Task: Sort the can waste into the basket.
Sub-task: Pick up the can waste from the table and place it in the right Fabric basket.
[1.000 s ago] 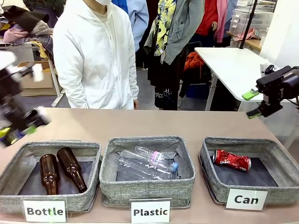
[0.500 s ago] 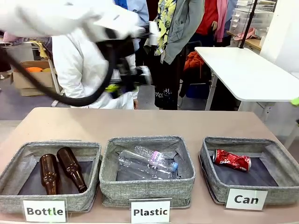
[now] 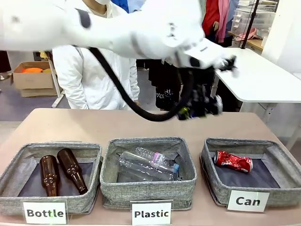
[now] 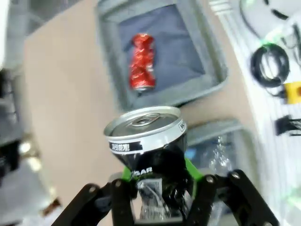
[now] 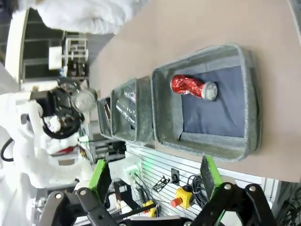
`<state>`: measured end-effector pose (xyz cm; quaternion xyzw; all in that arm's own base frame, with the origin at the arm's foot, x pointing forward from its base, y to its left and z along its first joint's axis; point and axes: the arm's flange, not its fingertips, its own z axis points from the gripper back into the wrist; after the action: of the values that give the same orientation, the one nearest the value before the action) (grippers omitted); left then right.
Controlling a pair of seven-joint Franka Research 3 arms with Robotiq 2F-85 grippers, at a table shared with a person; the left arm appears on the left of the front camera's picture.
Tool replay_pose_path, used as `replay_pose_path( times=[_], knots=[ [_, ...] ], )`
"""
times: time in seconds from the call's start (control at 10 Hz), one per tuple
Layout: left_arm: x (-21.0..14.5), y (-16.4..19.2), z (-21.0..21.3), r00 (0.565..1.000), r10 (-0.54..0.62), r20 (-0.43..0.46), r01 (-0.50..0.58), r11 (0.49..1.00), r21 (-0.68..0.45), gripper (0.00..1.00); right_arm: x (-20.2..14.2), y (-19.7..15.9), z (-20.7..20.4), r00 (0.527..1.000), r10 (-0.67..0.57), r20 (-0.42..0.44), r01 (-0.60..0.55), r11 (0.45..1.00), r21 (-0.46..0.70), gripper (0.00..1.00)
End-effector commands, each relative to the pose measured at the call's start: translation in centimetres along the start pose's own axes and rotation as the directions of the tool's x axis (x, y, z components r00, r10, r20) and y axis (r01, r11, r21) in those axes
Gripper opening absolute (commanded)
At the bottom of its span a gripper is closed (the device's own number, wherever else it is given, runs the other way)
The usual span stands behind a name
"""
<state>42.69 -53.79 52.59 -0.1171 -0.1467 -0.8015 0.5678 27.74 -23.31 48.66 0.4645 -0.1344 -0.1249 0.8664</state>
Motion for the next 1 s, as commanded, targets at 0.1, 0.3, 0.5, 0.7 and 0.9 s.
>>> replay_pose_path(
  times=[0.1,0.3,0.5,0.7,0.9],
  knots=[
    [6.2,2.2,-3.7,0.986,-0.165,-0.018,0.161,0.977,-0.140,0.39,-2.1,-1.4,0.3,0.999,0.002,0.043,-0.001,1.000,-0.021,1.00],
    [9.9,1.2,-7.9,0.987,-0.158,0.007,0.156,0.967,-0.201,0.39,-1.3,-1.1,0.9,0.999,-0.021,0.037,0.021,1.000,0.004,1.00],
    [12.0,1.5,-9.7,0.994,-0.100,0.051,0.107,0.981,-0.161,0.39,-1.3,-1.1,0.9,0.999,-0.021,0.037,0.021,1.000,0.004,1.00],
    [12.3,2.3,-10.5,0.996,-0.064,0.056,0.071,0.989,-0.128,0.39,-1.3,-1.1,0.9,0.999,-0.021,0.037,0.021,1.000,0.004,1.00],
    [12.2,2.7,-10.5,0.998,-0.053,0.046,0.058,0.992,-0.110,0.39,-1.3,-1.1,0.9,0.999,-0.021,0.037,0.021,1.000,0.004,1.00]
  ],
)
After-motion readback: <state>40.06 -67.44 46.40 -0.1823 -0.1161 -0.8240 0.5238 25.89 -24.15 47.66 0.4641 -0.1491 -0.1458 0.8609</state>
